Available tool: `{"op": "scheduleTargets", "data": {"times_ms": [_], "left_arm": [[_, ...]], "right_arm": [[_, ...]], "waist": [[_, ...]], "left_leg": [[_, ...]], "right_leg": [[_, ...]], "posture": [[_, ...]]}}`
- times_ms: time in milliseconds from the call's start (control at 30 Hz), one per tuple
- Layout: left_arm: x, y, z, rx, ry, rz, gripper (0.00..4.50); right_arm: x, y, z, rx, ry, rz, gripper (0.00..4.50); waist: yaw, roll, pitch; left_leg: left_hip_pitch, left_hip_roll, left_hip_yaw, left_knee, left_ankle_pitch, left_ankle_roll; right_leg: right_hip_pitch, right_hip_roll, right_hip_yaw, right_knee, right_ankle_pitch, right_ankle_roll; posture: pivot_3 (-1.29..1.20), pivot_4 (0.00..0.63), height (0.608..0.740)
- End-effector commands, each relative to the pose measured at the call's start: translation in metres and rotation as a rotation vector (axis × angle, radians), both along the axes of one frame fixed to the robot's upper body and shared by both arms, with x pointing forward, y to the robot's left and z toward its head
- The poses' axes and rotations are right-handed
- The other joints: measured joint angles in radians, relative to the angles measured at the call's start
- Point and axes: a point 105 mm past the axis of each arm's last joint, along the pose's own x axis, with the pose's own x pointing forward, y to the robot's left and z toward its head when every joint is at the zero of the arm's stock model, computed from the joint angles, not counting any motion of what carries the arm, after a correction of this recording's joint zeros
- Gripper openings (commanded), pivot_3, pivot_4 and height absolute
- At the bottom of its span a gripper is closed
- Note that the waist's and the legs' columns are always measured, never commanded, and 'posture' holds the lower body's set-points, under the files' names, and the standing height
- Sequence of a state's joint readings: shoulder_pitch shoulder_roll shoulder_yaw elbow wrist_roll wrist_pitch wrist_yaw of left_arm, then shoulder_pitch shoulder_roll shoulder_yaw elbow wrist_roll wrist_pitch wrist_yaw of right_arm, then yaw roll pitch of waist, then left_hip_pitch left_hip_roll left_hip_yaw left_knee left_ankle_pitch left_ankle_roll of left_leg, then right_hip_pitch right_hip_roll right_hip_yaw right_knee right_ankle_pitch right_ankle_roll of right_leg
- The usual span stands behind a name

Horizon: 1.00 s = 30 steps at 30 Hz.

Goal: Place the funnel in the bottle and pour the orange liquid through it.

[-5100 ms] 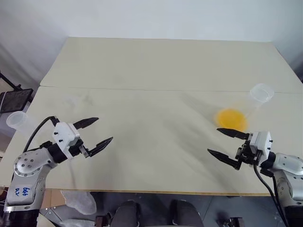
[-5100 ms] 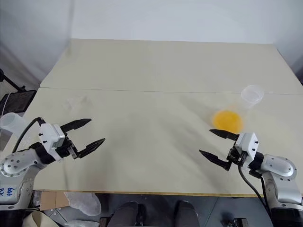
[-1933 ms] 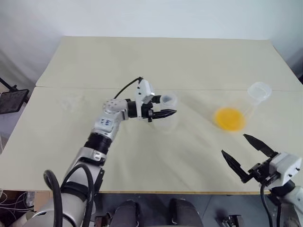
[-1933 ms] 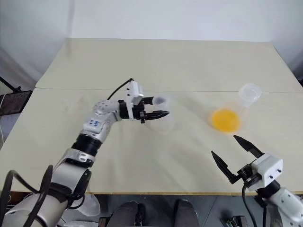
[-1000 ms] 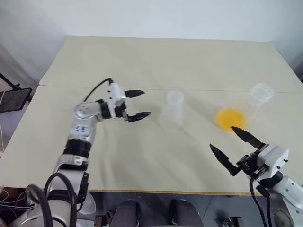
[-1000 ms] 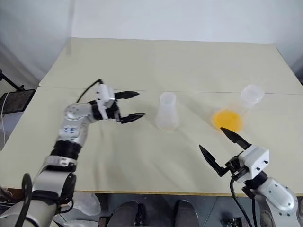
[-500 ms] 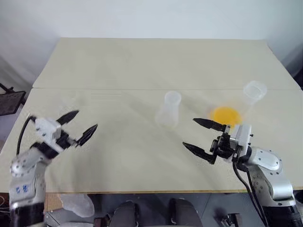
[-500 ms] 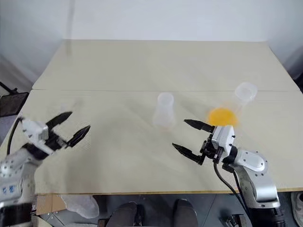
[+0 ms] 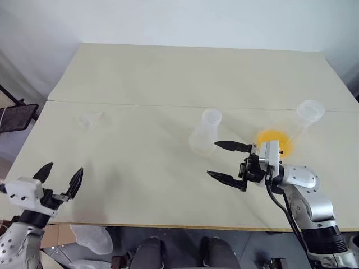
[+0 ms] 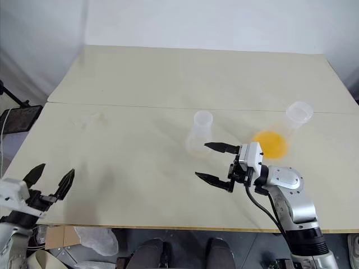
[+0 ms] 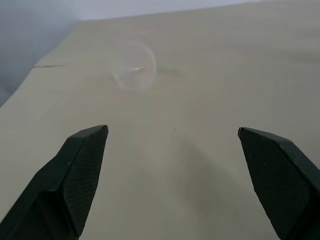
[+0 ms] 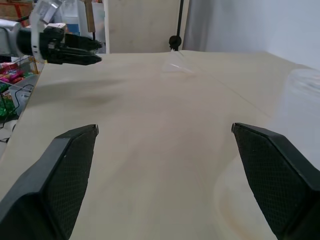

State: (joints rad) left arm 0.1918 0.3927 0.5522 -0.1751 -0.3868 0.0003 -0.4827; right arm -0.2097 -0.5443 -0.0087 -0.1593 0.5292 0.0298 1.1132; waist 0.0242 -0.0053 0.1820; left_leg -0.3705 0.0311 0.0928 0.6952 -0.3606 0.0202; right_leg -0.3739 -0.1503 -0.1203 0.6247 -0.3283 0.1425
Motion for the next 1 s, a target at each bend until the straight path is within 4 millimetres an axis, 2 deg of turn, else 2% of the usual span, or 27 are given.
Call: {"op": "scheduleTargets", "data": {"times_ms": [33,133,167,333,500,633,900,1000], "left_arm": [[0.033,-0.004,0.012,0.032,-0.010,0.007,4.44],[0.063,-0.001,0.018,0.017,-0.007,0.047,4.44],[0.073,-0.002,0.016,0.065,0.021,0.048,4.44],[0.105,-0.002,0.021,0.035,0.012,0.094,4.44],[0.123,-0.007,0.030,-0.030,-0.035,0.103,4.44],[0.136,-0.016,0.024,-0.061,0.003,0.046,4.44],[0.156,-0.010,0.026,-0.090,0.035,0.046,4.44],[0.158,-0.009,0.027,-0.090,0.032,0.046,3.88]], "right_arm": [[-0.001,-0.003,0.009,0.003,-0.043,-0.016,4.50],[-0.002,-0.004,0.010,0.003,-0.044,-0.025,4.50],[-0.003,-0.005,0.009,-0.002,-0.044,-0.026,4.50],[-0.005,-0.008,0.010,-0.007,-0.050,-0.058,4.50],[-0.005,-0.010,0.013,0.000,-0.055,-0.083,4.50],[-0.006,-0.009,0.013,0.002,-0.055,-0.089,4.50],[-0.005,-0.009,0.015,0.004,-0.065,-0.104,4.50],[-0.006,-0.010,0.014,0.006,-0.064,-0.111,4.50]], "waist": [[-0.001,0.000,0.000],[-0.002,-0.001,0.000],[-0.004,-0.001,0.000],[-0.013,-0.001,-0.001],[-0.011,-0.001,-0.001],[-0.009,-0.001,-0.001],[-0.005,-0.002,-0.001],[-0.006,-0.002,-0.001]], "left_leg": [[0.000,0.000,0.000,0.000,0.000,0.000],[0.000,-0.001,0.001,0.000,0.000,0.000],[0.000,-0.001,0.001,0.000,0.000,0.000],[0.000,-0.001,0.002,-0.001,-0.001,-0.001],[0.000,-0.001,0.001,0.000,0.000,-0.001],[-0.001,-0.001,0.001,0.001,0.000,-0.001],[-0.001,-0.001,0.002,0.001,0.000,-0.001],[-0.001,-0.001,0.003,0.001,0.000,-0.001]], "right_leg": [[0.000,0.001,0.000,0.000,0.000,0.000],[-0.001,0.001,0.000,0.001,0.000,0.000],[-0.001,0.001,-0.001,0.001,0.000,0.000],[-0.002,0.002,-0.003,0.001,0.000,0.000],[-0.001,0.002,-0.003,0.001,0.000,0.000],[-0.001,0.002,-0.004,0.001,0.000,0.000],[-0.001,0.002,-0.004,0.001,0.000,0.000],[-0.001,0.002,-0.005,0.001,0.000,0.000]], "posture": [[0.00,0.150,0.740],[0.00,0.150,0.740],[0.00,0.150,0.740],[0.00,0.150,0.740],[0.00,0.150,0.740],[0.00,0.150,0.740],[0.00,0.150,0.740],[0.00,0.150,0.740]]}}
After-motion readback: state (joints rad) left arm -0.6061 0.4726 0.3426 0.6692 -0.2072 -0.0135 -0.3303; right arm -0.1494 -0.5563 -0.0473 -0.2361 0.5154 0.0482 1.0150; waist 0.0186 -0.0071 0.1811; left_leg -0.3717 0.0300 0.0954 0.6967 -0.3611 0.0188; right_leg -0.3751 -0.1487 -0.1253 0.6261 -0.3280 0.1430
